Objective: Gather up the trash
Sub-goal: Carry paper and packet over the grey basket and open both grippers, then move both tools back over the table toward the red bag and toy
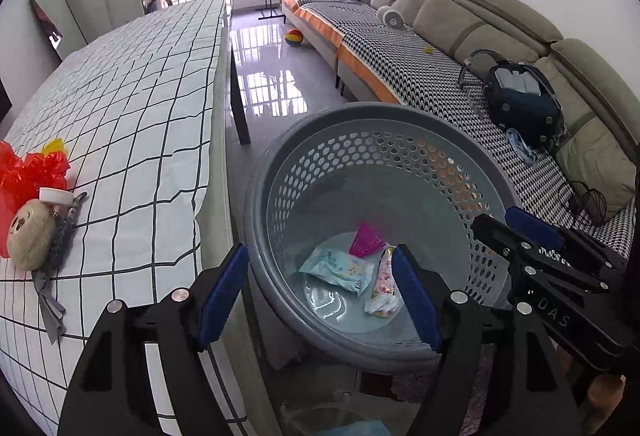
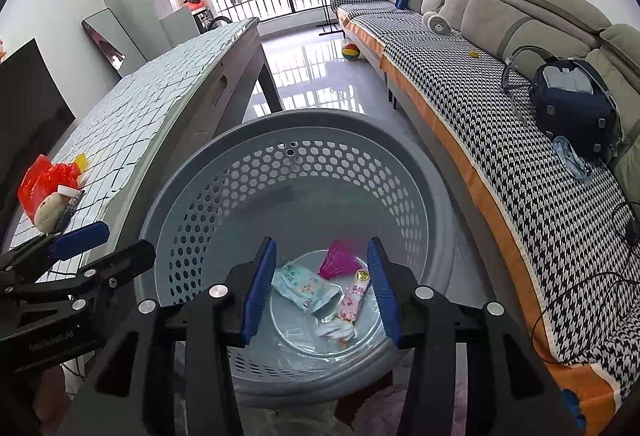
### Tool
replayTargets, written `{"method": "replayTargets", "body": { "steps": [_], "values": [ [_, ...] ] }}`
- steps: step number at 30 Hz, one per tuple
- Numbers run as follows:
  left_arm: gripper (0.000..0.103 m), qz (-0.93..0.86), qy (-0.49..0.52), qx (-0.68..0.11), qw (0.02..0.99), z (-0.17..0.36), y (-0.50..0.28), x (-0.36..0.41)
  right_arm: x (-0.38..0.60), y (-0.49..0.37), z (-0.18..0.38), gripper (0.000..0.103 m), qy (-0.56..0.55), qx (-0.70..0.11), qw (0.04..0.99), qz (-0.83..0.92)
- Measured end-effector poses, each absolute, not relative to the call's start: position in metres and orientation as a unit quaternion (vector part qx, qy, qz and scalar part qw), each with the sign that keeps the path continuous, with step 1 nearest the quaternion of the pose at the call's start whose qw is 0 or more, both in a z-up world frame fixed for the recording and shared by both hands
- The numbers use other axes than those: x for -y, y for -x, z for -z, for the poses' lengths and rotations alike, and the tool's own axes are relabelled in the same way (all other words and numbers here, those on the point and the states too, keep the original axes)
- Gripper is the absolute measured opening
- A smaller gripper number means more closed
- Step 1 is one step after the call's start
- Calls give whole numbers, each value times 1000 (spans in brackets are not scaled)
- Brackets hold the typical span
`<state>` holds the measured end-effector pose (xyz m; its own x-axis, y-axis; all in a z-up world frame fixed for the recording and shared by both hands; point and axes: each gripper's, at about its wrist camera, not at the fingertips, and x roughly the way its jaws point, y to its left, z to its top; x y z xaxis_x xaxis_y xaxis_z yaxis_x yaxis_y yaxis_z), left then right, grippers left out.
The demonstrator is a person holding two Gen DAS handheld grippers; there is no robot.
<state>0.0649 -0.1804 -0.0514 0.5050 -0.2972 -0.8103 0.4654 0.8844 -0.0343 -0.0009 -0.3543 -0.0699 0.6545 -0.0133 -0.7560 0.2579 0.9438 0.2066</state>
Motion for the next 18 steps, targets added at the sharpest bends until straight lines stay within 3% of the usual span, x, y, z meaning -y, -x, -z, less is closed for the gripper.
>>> {"method": "replayTargets", "body": {
  "steps": [18],
  "values": [
    [74,207,-84,-443,868,47,-67,165,348,3,72,46,-158,-411,895,73]
  ]
}}
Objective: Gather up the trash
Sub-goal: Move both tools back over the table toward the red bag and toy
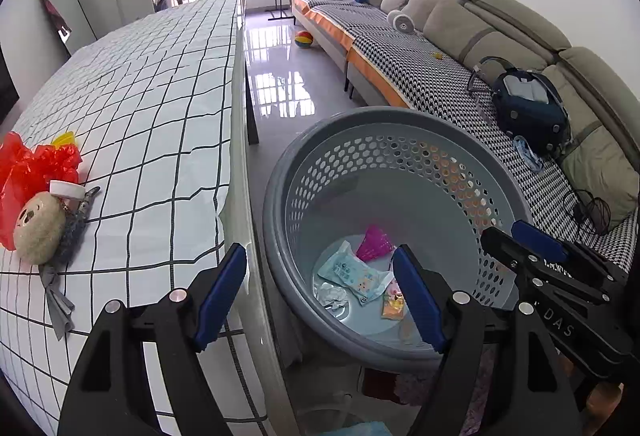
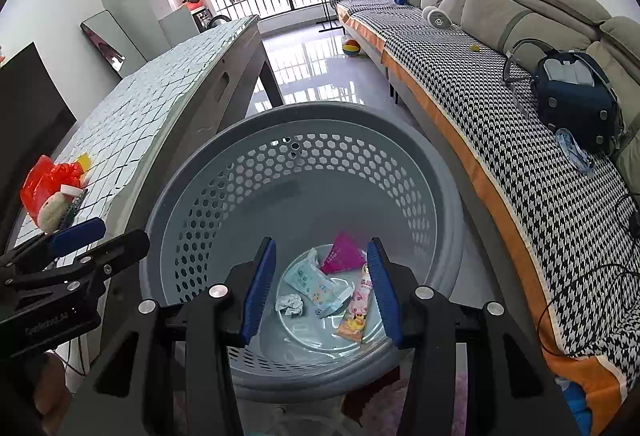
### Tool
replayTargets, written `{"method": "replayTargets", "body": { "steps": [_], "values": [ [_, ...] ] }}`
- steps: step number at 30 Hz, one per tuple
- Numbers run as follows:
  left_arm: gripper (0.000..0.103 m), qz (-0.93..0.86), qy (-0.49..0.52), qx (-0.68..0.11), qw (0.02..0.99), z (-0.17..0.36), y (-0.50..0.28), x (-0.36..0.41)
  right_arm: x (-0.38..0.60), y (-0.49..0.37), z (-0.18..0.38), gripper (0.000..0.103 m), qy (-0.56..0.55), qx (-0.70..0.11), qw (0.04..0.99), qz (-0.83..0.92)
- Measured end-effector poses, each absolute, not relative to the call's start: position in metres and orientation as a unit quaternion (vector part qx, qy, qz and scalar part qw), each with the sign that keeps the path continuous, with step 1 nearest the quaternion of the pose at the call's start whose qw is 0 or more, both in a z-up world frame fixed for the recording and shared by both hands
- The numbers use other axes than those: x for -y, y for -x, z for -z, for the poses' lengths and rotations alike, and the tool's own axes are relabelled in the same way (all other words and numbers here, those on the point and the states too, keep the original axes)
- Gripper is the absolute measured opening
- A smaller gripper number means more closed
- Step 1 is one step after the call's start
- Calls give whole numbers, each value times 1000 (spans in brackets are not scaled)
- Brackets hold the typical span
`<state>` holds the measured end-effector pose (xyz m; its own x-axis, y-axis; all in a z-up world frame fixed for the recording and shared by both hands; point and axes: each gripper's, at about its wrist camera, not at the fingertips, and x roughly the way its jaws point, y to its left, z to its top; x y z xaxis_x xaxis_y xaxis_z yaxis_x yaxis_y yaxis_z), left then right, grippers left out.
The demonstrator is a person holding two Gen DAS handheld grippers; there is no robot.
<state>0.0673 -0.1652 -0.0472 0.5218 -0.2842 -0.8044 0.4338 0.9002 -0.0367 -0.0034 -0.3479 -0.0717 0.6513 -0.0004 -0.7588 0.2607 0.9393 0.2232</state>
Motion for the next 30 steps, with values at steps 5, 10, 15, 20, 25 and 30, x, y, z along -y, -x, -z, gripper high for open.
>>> {"method": "replayTargets", "body": {
  "steps": [5,10,15,20,25,30],
  "values": [
    [75,208,-84,-436,871,41,-65,161,344,3,62,47,-157,-403,899,72],
    [75,210,-80,-425,877,29,-63,148,337,4,51,48,-149,-395,903,77],
    [75,204,-73,-414,884,19,-59,129,331,11,44,49,-164,-375,908,85],
    [76,195,-59,-406,891,12,-53,107,319,14,37,49,-171,-374,908,80],
    [76,185,-51,-397,897,6,-47,88,298,16,25,53,-159,-362,916,66],
    [77,166,-48,-391,904,2,-39,64,273,16,17,55,-150,-349,924,39]
  ]
}}
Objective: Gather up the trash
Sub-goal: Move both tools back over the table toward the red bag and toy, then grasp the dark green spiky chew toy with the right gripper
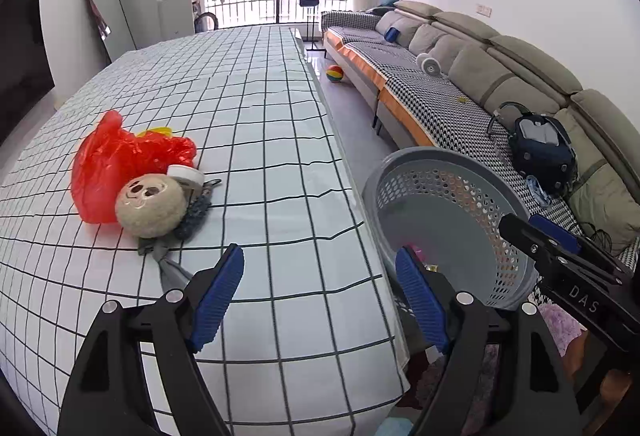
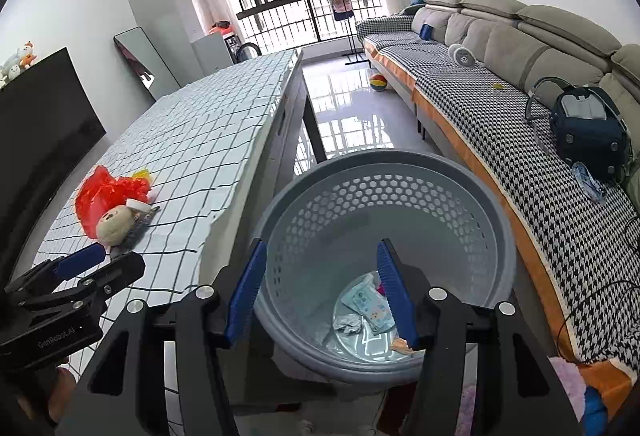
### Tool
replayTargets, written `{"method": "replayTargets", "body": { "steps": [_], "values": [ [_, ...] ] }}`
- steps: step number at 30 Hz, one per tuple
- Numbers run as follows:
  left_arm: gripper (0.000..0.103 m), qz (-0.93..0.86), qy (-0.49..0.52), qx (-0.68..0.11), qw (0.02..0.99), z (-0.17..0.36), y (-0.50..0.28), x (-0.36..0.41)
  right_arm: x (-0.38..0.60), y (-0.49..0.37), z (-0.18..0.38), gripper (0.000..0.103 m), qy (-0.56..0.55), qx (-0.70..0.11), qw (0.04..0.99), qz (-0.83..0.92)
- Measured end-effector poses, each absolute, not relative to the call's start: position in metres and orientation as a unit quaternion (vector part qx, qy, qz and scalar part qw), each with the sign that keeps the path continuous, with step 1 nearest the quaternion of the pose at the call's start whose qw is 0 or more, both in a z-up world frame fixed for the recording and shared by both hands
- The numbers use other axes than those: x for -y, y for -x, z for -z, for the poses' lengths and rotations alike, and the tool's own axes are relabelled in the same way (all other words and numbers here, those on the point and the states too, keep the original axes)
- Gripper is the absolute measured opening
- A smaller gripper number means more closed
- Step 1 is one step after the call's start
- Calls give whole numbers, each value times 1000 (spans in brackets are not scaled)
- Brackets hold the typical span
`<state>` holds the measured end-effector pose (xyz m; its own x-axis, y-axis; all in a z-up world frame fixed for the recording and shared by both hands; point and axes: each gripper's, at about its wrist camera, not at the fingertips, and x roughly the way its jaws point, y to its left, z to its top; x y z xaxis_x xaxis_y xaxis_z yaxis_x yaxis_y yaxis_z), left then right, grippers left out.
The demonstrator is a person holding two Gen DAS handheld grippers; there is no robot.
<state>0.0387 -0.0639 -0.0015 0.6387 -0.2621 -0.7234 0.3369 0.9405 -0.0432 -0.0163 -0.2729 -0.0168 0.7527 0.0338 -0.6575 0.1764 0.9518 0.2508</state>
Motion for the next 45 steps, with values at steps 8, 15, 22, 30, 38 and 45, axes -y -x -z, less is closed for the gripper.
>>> {"method": "replayTargets", "body": {
  "steps": [8,15,22,30,38,45],
  "values": [
    [77,128,-32,-385,914,-1,-34,15,228,5,15,55,-129,-352,927,-5],
    [78,85,-15,-381,920,0,-36,-31,181,-8,11,55,-102,-358,927,-47],
    [78,36,2,-381,924,5,-37,-78,135,-28,14,55,-76,-373,920,-91],
    [78,8,21,-383,923,12,-41,-116,88,-51,23,55,-53,-396,908,-130],
    [78,1,31,-391,920,20,-49,-129,73,-79,29,55,-36,-412,903,-120],
    [78,1,36,-394,918,23,-54,-132,60,-110,38,55,-9,-438,892,-111]
  ]
}}
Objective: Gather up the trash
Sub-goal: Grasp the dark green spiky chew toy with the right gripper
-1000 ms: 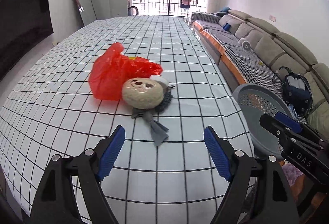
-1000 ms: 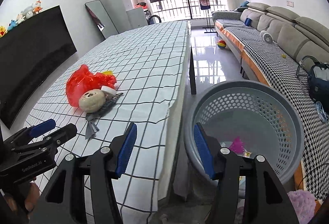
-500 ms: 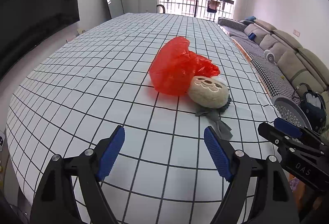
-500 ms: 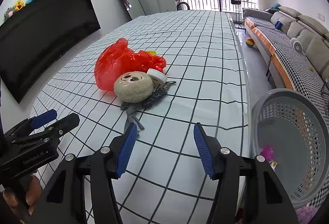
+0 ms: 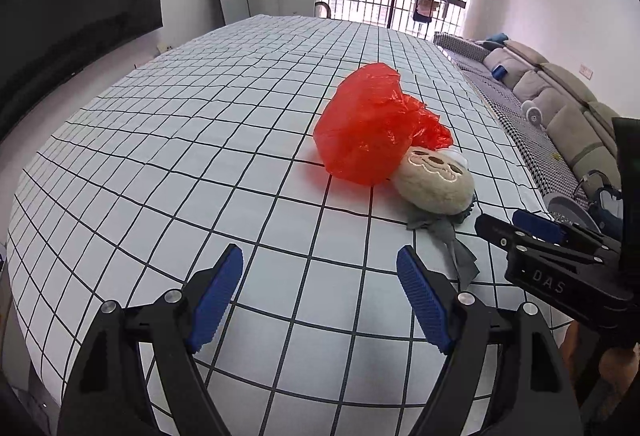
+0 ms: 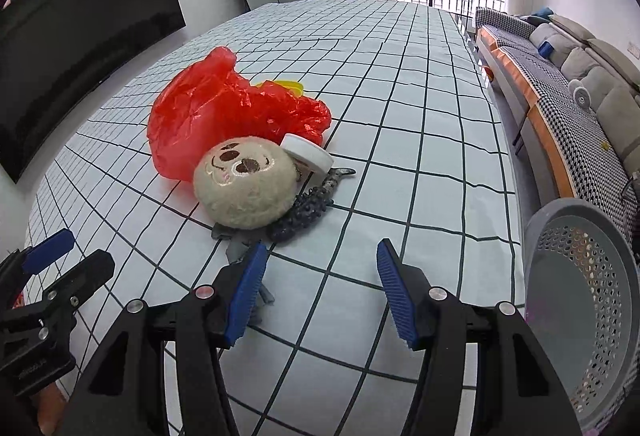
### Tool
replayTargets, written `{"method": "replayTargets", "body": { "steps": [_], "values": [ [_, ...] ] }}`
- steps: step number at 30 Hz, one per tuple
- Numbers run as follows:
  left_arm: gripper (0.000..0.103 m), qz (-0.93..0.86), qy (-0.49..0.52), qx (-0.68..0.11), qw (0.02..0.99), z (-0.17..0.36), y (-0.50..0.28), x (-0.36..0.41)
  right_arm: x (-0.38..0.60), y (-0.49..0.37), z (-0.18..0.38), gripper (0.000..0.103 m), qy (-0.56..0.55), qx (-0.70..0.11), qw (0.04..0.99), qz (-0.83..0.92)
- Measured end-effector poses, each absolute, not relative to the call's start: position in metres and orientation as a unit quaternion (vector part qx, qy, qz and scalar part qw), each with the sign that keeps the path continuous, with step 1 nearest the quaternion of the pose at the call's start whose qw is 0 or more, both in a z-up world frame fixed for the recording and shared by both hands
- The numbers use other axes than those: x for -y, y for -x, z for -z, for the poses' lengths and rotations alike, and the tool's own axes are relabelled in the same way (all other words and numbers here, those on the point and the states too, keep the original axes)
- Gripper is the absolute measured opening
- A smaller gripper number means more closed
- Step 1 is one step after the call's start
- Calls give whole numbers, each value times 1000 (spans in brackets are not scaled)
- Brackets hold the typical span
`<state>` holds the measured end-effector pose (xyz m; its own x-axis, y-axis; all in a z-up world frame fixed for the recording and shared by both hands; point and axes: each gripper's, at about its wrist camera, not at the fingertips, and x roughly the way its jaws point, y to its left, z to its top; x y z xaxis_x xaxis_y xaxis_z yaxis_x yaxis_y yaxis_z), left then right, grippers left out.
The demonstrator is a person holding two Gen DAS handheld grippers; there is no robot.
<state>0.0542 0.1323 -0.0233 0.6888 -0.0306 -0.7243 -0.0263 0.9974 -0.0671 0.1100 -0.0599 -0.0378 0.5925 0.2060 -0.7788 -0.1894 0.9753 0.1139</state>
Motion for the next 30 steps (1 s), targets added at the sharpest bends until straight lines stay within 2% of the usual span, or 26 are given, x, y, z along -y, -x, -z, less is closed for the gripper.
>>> {"method": "replayTargets", "body": {
  "steps": [14,30],
  "values": [
    [78,11,41,-404,914,27,-61,-127,38,-140,50,55,29,-462,880,-101],
    [78,27,41,-411,910,31,-66,-111,105,-131,39,55,-11,-444,894,-61]
  ]
}}
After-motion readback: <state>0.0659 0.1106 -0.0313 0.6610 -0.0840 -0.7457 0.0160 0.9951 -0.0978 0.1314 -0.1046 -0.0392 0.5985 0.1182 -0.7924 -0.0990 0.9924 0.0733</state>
